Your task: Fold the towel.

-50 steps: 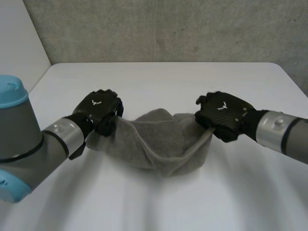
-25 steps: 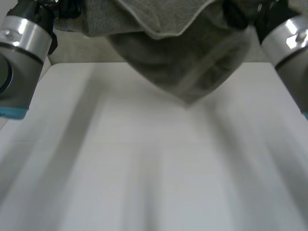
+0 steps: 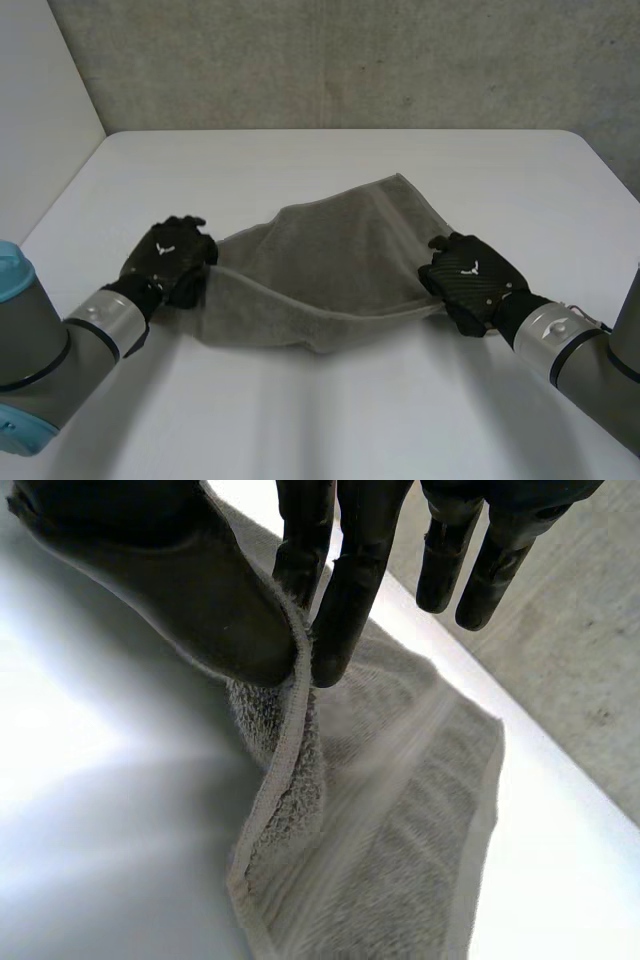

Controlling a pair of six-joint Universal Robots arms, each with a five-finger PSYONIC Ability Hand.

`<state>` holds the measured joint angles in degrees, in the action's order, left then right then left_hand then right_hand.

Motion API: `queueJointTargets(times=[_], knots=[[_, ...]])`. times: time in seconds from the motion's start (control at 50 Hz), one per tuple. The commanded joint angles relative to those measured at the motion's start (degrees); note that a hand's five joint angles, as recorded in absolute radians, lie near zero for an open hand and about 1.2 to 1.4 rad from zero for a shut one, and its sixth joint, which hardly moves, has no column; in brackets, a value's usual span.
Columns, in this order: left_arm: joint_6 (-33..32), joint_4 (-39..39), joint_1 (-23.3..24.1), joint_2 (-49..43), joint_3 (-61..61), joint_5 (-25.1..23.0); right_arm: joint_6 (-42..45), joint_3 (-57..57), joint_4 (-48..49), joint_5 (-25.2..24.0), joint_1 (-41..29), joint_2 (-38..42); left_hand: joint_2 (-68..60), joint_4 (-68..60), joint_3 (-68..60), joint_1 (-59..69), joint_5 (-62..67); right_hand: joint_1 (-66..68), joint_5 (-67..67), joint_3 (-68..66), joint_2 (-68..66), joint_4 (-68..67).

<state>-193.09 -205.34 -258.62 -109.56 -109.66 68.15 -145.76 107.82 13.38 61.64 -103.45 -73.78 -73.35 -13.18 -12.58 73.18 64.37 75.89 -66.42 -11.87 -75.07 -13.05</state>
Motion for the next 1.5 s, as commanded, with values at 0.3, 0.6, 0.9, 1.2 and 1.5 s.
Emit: queueJointTargets(times=[0.3, 0.6, 0.9, 1.2, 1.5], knots=[[-1.85, 3.89, 0.84, 1.54, -1.43, -0.04, -0.49, 0.02, 0.07, 0.68, -0.79, 2.06, 35.72, 3.18, 2.58, -35.55, -36.74, 4.11, -3.58, 1.87, -4.93, 3.05], [-2.29, 4.68, 2.24, 3.13, -2.40, -0.48, -0.40, 0.02, -0.11, 0.85, -0.53, 1.80, 16.96, 3.18, 2.58, -16.79, -17.98, 4.11, -3.58, 1.87, -4.93, 3.05], [-2.46, 9.78, 2.24, 4.62, -2.67, 0.05, -0.14, -0.60, -2.30, 2.52, 0.53, 1.53, -6.65, 3.18, 2.58, 6.82, 5.63, -3.40, 3.93, 1.87, 2.58, 3.05], [-2.11, 14.26, -0.92, 14.47, -3.46, -0.04, -10.93, -3.67, 1.21, 5.34, -0.26, 7.77, -6.65, 3.18, 2.58, 6.82, 5.63, -27.11, 27.63, 1.87, 26.28, 3.05], [-1.50, 14.35, -8.12, 20.00, -2.76, 0.05, -17.28, -5.34, 4.72, 9.02, -3.95, 11.28, -6.65, 3.18, 2.58, 6.82, 5.63, -33.84, 34.37, 1.87, 33.02, 3.05]])
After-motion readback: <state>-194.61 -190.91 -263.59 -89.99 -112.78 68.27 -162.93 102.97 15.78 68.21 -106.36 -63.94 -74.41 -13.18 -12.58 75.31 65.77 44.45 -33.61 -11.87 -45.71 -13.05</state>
